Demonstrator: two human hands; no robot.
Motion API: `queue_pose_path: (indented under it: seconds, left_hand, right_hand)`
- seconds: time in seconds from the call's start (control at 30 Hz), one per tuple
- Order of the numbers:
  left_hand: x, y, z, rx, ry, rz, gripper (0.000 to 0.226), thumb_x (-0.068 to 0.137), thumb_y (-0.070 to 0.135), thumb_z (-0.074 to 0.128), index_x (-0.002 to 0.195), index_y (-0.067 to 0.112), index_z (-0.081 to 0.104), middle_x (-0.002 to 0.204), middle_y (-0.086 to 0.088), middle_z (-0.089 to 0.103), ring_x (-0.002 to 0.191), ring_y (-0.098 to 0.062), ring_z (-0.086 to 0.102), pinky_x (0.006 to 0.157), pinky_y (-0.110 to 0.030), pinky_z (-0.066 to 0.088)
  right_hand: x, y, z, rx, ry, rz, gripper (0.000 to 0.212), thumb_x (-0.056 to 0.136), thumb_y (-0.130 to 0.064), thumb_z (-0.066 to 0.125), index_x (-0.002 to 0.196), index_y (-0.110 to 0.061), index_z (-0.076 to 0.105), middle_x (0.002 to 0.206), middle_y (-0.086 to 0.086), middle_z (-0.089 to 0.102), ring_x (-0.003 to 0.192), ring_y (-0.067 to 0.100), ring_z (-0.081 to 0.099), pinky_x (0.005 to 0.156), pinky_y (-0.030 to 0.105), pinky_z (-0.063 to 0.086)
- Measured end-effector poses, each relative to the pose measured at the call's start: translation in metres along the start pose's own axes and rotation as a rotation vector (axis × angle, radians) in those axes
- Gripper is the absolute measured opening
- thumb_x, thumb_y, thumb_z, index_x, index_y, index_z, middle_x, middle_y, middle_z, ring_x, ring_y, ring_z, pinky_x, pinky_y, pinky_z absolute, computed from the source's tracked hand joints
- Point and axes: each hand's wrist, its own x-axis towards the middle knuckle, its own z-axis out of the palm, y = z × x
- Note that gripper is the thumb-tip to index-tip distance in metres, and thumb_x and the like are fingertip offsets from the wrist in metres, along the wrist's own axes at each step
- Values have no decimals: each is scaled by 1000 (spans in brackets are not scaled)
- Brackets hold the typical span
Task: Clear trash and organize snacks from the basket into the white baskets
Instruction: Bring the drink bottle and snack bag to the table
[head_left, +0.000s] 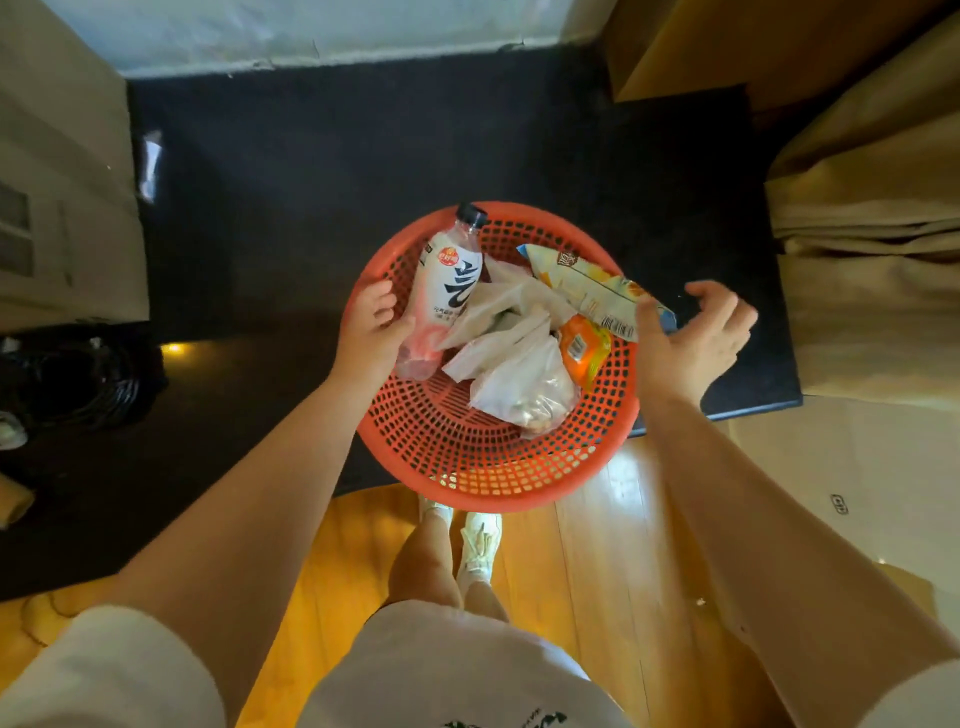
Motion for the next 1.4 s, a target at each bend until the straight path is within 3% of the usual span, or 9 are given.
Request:
queue_pose_path:
  seconds: [0.13,0.33,0.5,0.67,0.83,1.0,1.1,1.2,1.4]
  left_hand:
    - [28,7,21,95,-29,82,57,86,9,61,138,12,37,141,-6,46,129,-20,44,96,-24,39]
    - [44,0,31,190,-110,-12,66,81,20,69,137,12,36,137,-8,50,125,-26,47,103,-39,41]
    - [50,-5,30,310,-128,-55,60,78,17,71,130,10,44,128,-10,56,120,-28,51,98,-38,43]
    - [32,-13,25,211,-144,-50,34,78,15,71,108,10,56,95,2,62,88,-12,60,64,-18,42]
    - [-9,-7,2,-2,-94,-94,40,78,17,71,112,26,54,98,13,61,88,-5,57,70,-22,44]
    - [-55,9,-19,-299,-397,-24,35,81,11,59,102,39,63,100,13,73,96,-8,68,78,-27,56]
    - [-74,6,-14,-417,-521,-142,29,79,22,51,99,28,71,92,2,75,88,-14,71,75,-28,58]
    - [-91,8,2,-369,-668,-233,38,69,34,66,104,19,70,96,-13,74,89,-24,71,77,-32,58]
    - [-134,18,54,-130,-931,-185,74,45,38,84,111,14,61,92,-19,72,81,-27,72,65,-32,58]
  right_hand:
    - [30,-6,20,-166,-274,-32,42,83,-34,56,122,-19,49,125,7,48,108,26,52,96,39,36]
    - [51,-17,36,-488,-727,8,44,76,-35,58,118,-25,53,107,5,58,84,22,59,64,28,47]
    - [39,-20,44,-149,-945,305,39,75,-37,64,108,-18,57,95,8,65,82,24,66,80,39,56]
    - [26,-17,31,24,-859,386,35,71,-26,69,101,-20,52,89,0,58,79,18,59,67,31,51]
    - [1,-8,-11,353,-748,541,45,74,-14,68,115,-12,51,102,9,62,86,26,64,74,37,55]
    - [-50,11,-64,673,-665,541,43,76,-6,69,107,-29,50,88,-7,63,76,10,65,62,28,56]
    - [-86,36,-90,808,-599,555,33,77,-35,69,107,-31,55,88,-6,68,72,7,66,56,24,54]
    - [-123,66,-109,890,-478,714,41,82,-60,45,103,-27,58,84,1,67,67,12,66,51,26,52]
    - [-200,120,-152,1149,-192,883,29,80,-43,57,106,-29,57,86,1,71,75,18,70,59,32,56]
